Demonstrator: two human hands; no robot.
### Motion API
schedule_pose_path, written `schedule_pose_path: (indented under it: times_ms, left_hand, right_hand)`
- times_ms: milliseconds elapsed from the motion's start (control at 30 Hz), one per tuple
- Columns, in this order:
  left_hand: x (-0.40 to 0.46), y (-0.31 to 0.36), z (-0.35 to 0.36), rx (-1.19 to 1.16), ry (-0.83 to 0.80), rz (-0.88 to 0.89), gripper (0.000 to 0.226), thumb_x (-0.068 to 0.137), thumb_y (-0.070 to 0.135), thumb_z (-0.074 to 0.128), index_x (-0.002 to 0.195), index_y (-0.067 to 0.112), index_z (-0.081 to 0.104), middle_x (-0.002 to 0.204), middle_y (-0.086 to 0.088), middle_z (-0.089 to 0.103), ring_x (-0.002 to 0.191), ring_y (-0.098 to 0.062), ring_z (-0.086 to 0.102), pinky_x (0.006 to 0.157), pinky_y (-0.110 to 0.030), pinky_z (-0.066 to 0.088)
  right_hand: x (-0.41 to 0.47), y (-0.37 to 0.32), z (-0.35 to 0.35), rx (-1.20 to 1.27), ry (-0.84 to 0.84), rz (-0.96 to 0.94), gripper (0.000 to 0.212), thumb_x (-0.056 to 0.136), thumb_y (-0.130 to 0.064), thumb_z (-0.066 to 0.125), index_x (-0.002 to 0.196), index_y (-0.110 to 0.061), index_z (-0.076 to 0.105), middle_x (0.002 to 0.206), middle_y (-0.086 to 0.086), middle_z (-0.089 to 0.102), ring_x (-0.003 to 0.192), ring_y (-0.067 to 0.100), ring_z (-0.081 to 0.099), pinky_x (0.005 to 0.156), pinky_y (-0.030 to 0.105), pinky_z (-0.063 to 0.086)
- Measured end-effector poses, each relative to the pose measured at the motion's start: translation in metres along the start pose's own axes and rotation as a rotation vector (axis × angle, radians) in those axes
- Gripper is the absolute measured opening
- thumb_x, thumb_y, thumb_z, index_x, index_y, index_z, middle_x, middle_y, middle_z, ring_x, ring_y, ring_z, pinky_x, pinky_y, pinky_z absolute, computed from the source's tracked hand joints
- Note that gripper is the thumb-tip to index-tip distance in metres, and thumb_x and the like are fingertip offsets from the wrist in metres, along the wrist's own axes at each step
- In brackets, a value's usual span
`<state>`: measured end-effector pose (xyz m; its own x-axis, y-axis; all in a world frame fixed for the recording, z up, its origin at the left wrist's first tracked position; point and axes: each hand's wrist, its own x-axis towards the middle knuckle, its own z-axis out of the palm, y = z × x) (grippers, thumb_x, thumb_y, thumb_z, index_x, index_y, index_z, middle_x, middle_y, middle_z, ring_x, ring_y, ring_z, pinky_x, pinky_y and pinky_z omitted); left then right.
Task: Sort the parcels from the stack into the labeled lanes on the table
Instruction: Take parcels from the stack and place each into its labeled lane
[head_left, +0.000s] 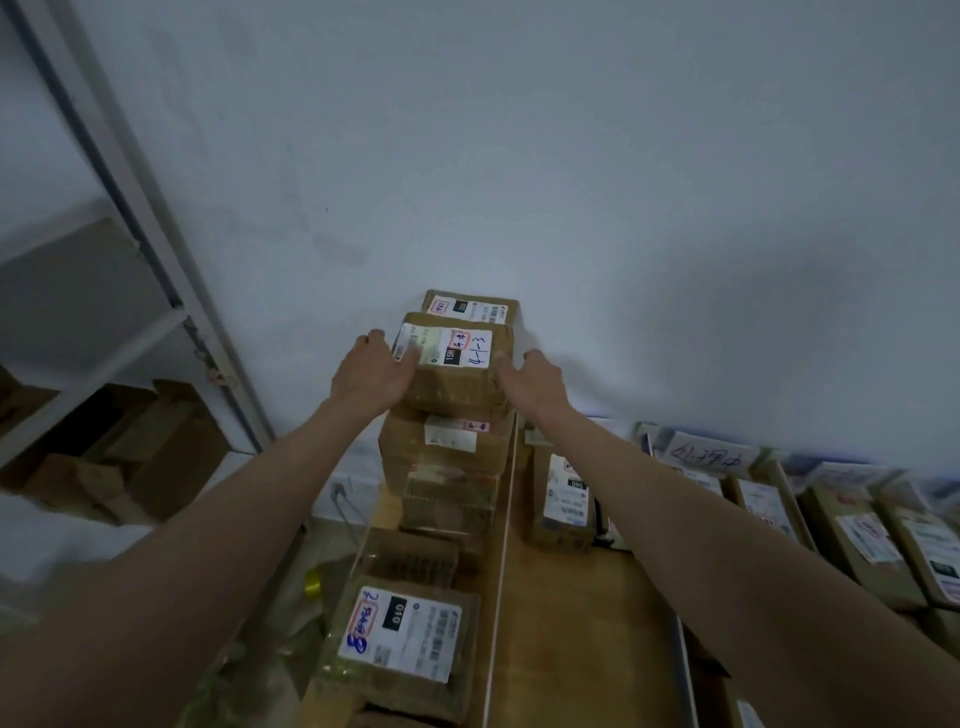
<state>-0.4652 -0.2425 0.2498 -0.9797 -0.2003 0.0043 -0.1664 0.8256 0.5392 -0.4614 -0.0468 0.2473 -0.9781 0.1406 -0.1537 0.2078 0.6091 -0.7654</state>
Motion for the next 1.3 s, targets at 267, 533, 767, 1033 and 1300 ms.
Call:
schedule_pose_path:
  times_ms: [267, 533, 767, 1033, 1300]
  left_hand:
    - [0.003, -0.006, 0.027, -0.446, 0.024, -0.202, 0.056, 0.093, 0.048, 0.059, 0.131, 0.008, 0.049, 0.133, -0.012, 0.057, 0.116, -0.030, 0.057, 0.088, -0.038, 0.052]
    - [-0.013, 0.001, -0.014, -0.710, 0.040, -0.069, 0.040, 0.083, 0.045, 0.073, 0.114, 0.023, 0.060, 0.112, 0.005, 0.061, 0.101, -0.017, 0.056, 0.071, -0.021, 0.048]
    - [-0.041, 0.001, -0.044, -0.660, -0.261, 0.035, 0.047, 0.080, 0.039, 0.078, 0.121, 0.019, 0.065, 0.119, -0.001, 0.064, 0.113, -0.023, 0.059, 0.093, -0.041, 0.055]
    - [-0.093, 0.021, -0.029, -0.531, -0.276, 0.113, 0.060, 0.086, 0.047, 0.069, 0.137, 0.020, 0.053, 0.127, 0.004, 0.058, 0.118, -0.019, 0.055, 0.087, -0.029, 0.047]
    - [-0.148, 0.036, -0.009, 0.102, -0.138, 0.396, 0.048, 0.102, 0.048, 0.033, 0.142, 0.024, 0.043, 0.151, -0.005, 0.040, 0.135, -0.027, 0.041, 0.106, -0.050, 0.041]
  right_hand:
    - [0.017, -0.011, 0.020, 0.056, 0.002, 0.067, 0.044, 0.099, -0.035, 0.051, 0.129, -0.003, 0.053, 0.130, 0.016, 0.056, 0.118, 0.030, 0.055, 0.102, 0.044, 0.048]
    - [-0.049, -0.011, -0.012, 0.392, -0.036, 0.100, 0.074, 0.083, -0.038, 0.078, 0.137, -0.010, 0.037, 0.130, 0.011, 0.057, 0.112, 0.027, 0.063, 0.086, 0.038, 0.059]
    - [-0.109, 0.018, -0.057, 0.281, -0.069, 0.072, 0.081, 0.086, -0.059, 0.065, 0.147, -0.014, 0.036, 0.142, 0.007, 0.047, 0.124, 0.026, 0.055, 0.099, 0.042, 0.052]
    - [-0.145, 0.038, -0.072, 0.267, -0.250, 0.116, 0.046, 0.097, -0.043, 0.058, 0.127, -0.009, 0.060, 0.122, 0.004, 0.068, 0.111, 0.023, 0.064, 0.101, 0.042, 0.051]
    - [-0.172, 0.062, -0.071, 0.334, -0.078, 0.175, 0.045, 0.099, -0.036, 0.057, 0.133, -0.007, 0.058, 0.128, 0.009, 0.064, 0.114, 0.028, 0.062, 0.101, 0.044, 0.051]
